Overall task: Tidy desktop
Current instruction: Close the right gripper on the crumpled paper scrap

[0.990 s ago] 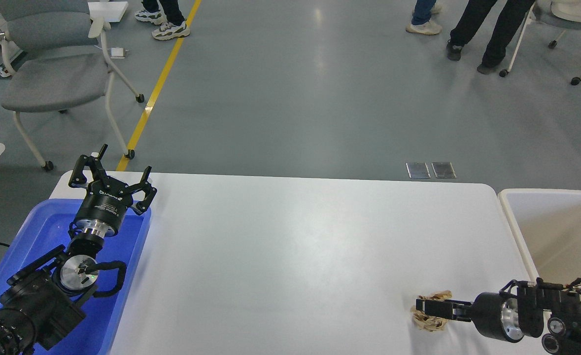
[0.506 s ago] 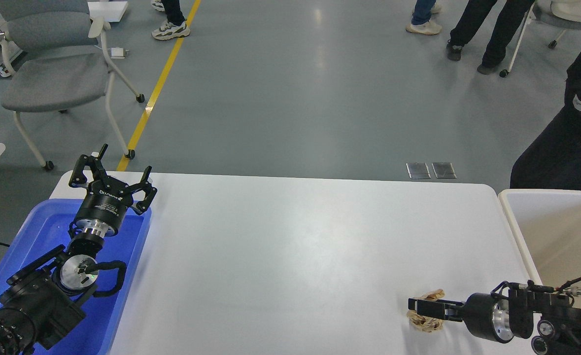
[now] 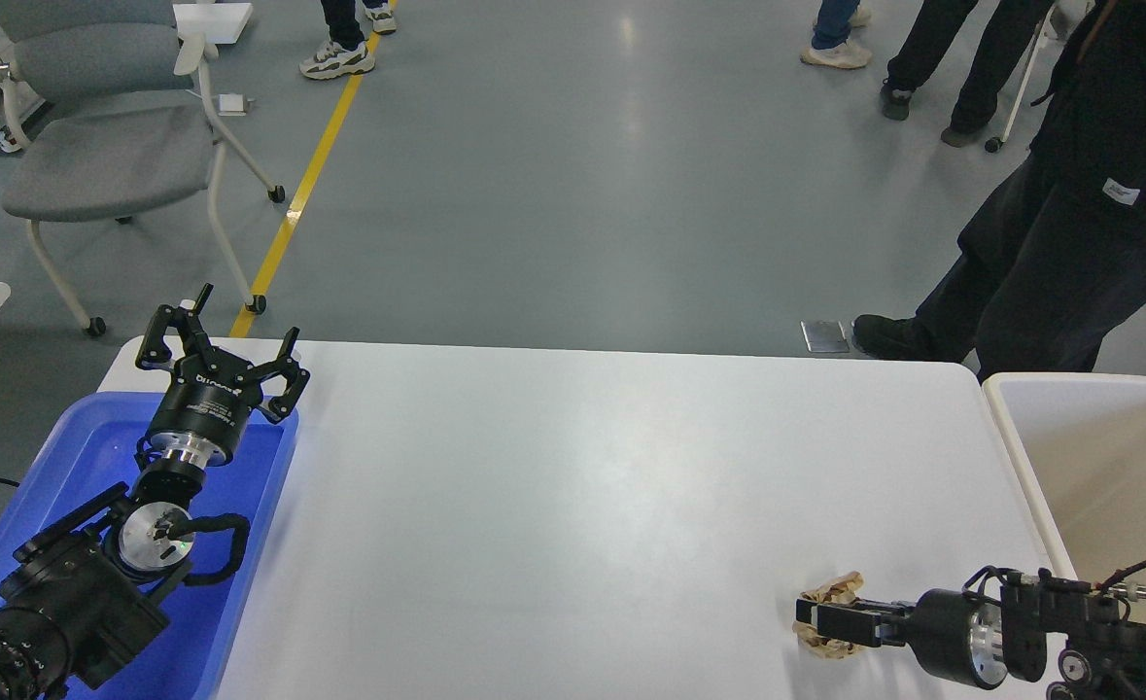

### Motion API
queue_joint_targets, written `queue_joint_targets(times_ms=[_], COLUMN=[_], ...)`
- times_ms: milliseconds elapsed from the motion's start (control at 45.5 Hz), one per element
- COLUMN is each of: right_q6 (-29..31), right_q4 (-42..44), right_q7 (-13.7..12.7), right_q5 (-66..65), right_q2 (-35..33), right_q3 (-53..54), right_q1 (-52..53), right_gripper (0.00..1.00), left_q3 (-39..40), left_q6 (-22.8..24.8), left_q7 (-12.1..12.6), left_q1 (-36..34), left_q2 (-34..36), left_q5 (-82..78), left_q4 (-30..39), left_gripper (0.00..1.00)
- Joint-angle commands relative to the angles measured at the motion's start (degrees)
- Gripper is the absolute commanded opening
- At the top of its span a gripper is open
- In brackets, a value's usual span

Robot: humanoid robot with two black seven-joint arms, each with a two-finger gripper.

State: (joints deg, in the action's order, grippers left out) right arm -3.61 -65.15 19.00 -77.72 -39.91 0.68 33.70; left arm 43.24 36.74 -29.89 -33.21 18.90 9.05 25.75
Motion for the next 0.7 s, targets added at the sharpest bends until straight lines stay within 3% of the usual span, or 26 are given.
queue_joint_targets(times_ms=[0,44,88,154,176,198,220,484,682], right_q6=[-0.52,-0.61,-0.61,-0.61,-0.61,-0.61,-0.70,-2.80,-3.69], right_q4=[0.47,0.64,0.99,1.61,1.78,2.05,2.22,3.72,1.96], right_q7=[2.88,3.06,3.15,3.23,3.15,3.15,3.15,3.15,4.11], right_q5=[-0.50,-0.50,-0.85,-2.26,-2.70,-3.05,-3.40,-4.37,-4.02], right_q2=[0.62,0.62,0.80,1.06,1.15,1.32,1.50,2.12,-1.48], right_q3=[-0.32,-0.41,-0.50,-0.50,-0.59,-0.59,-0.50,-1.03,-1.29], right_q1=[-0.92,-0.92,-0.92,-1.01,-1.01,-1.01,-1.18,-1.62,-0.92], right_gripper=[0.82,0.74,0.55,0.44,0.30,0.10,0.00,0.00,0.00], left_q3=[0.00,0.00,0.00,0.00,0.00,0.00,0.00,0.00,0.00], left_q6=[0.00,0.00,0.00,0.00,0.00,0.00,0.00,0.00,0.00], left_q7=[0.00,0.00,0.00,0.00,0.00,0.00,0.00,0.00,0.00], left_q1=[-0.01,-0.01,0.08,-0.01,-0.01,-0.01,0.08,0.08,-0.01], left_q2=[0.00,0.00,0.00,0.00,0.00,0.00,0.00,0.00,0.00], left_q5=[0.00,0.00,0.00,0.00,0.00,0.00,0.00,0.00,0.00], left_q4=[0.00,0.00,0.00,0.00,0.00,0.00,0.00,0.00,0.00], left_gripper=[1.00,1.00,1.00,1.00,1.00,1.00,1.00,1.00,1.00])
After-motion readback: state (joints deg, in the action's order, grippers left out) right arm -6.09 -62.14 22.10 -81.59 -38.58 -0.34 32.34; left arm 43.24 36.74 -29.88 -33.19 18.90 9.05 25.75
